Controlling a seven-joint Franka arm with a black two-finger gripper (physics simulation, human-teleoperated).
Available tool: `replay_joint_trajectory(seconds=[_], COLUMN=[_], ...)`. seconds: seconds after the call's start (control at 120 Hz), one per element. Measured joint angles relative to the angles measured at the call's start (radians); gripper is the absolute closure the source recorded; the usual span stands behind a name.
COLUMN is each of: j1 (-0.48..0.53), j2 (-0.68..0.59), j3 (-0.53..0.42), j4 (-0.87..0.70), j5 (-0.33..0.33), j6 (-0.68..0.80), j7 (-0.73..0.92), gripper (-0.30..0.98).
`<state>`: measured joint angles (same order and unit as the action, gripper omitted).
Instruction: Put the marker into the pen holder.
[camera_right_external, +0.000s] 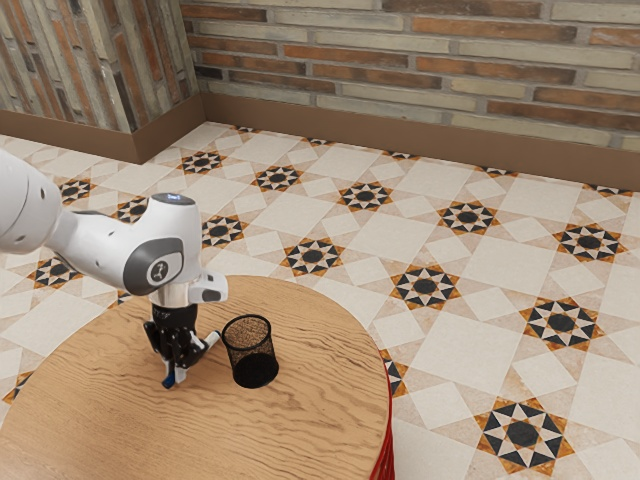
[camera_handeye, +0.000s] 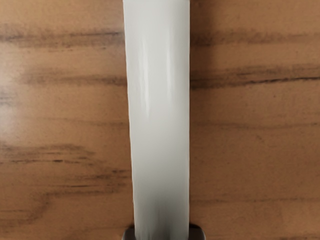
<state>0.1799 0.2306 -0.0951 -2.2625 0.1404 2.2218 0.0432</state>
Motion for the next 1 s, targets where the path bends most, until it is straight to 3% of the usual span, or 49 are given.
replay_joint_trajectory(seconds=[0.317,0.558,0.85,1.0], j1=[-0.005,-0.016,-0.069,-0.139], j2=[-0.022,-0.148,-0.119,-0.031], j3=[-0.001,-0.003,-0.026,-0.027], j4=[0.001,0.053,0.406,0.532], j5=[0.019,0.033,0.061,-0.007], j6=[-0.003,-0.072,-0.383,-0.607], j7=[-0.022,-0.039,-0.056,-0.064], gripper=[0.78,0.79,0.79,0.79])
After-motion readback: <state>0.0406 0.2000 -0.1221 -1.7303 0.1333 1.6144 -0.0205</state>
